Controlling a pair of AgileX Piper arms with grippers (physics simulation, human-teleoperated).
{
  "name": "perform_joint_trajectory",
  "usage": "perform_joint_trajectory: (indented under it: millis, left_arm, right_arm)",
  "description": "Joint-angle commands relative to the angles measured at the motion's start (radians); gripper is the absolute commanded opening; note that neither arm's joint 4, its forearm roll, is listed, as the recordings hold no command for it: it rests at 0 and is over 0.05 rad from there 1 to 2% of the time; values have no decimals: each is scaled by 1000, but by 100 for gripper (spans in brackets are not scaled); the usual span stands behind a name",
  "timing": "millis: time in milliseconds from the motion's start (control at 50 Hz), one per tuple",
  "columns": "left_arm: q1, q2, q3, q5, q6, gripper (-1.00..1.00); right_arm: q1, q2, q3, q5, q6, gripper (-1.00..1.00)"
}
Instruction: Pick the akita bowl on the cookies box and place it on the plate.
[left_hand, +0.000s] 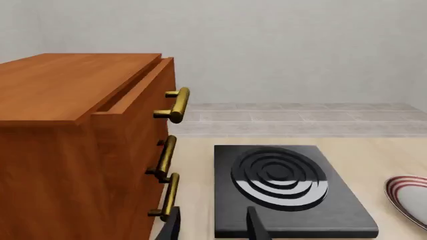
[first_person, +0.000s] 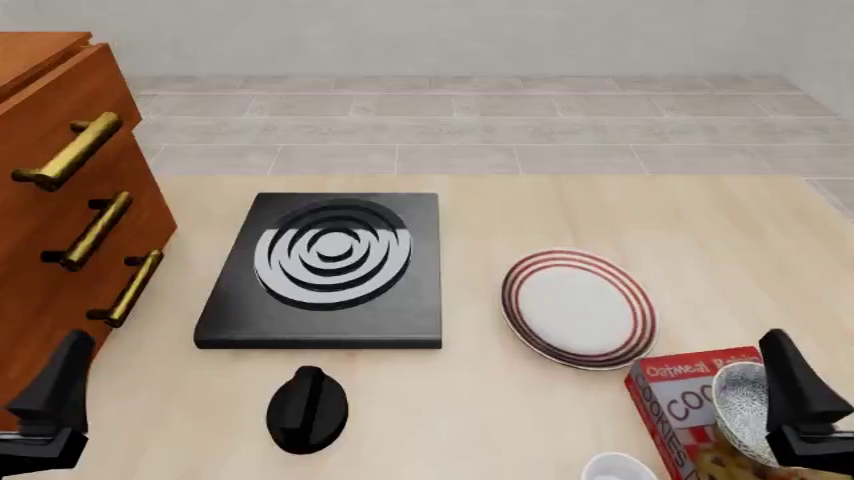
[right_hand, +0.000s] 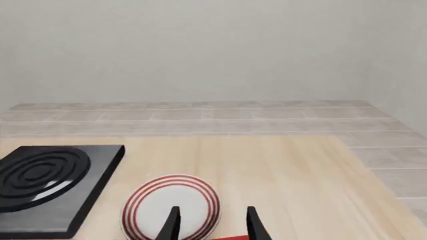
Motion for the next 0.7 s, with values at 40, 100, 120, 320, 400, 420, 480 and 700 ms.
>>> perform_joint_trajectory:
  millis: [40, 100, 120, 320, 400, 420, 480, 700]
  left_arm:
    - [0, 0, 0, 0, 0, 100]
    - [0, 0, 0, 0, 0, 100]
    - [0, 0, 0, 0, 0, 100]
    - [0, 0, 0, 0, 0, 100]
    - [0, 0, 0, 0, 0, 100]
    - [0, 0, 0, 0, 0, 100]
    - [0, 0, 0, 0, 0, 100]
    - [0, 0, 0, 0, 0, 100]
  right_arm:
    - [34, 34, 0, -14, -25, 100]
    - [33, 21, 0, -6, -2, 100]
    - [33, 20, 0, -6, -2, 100]
    - [42, 13, 0, 4, -3, 100]
    - [69, 0, 0, -9, -8, 100]
    - [78, -6, -1, -16, -18, 100]
    - [60, 78, -51, -46, 25, 100]
    - [1, 256, -483, 219, -19, 100]
